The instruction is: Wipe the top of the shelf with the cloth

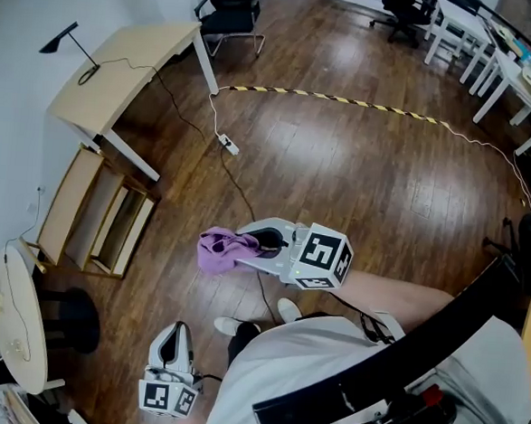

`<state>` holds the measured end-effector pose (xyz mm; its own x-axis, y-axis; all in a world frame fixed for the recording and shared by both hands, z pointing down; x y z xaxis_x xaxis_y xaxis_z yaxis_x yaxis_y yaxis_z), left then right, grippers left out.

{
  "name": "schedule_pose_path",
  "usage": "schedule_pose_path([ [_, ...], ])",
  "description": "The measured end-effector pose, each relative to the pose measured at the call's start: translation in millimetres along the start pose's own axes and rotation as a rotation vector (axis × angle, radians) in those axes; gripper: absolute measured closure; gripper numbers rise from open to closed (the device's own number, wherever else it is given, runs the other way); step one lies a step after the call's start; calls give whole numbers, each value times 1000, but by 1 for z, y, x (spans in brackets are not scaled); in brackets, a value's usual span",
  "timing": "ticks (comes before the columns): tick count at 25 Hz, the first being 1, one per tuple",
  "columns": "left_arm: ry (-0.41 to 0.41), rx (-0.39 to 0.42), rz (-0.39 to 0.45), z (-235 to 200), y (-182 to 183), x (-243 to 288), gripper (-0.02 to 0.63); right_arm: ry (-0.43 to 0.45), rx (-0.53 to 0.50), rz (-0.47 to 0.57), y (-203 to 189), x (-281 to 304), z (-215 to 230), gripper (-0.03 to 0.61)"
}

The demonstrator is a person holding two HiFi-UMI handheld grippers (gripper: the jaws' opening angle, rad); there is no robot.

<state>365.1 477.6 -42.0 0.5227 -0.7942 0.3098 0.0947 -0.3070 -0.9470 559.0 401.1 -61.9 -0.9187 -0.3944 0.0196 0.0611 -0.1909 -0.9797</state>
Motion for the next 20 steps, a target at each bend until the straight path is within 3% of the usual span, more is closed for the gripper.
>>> schedule_pose_path([
  [20, -31, 6, -13, 9, 0, 8, 592, -7, 17, -40, -10, -8, -2, 482],
])
Point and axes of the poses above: the fingertips, and each gripper's own axes: x forward along the fingers, z to its right, y out of its top, the point moved 2 cm from there along -x, backward along the fingers, and after that the axes turned 11 degrees about y, right-handed, at the moved point
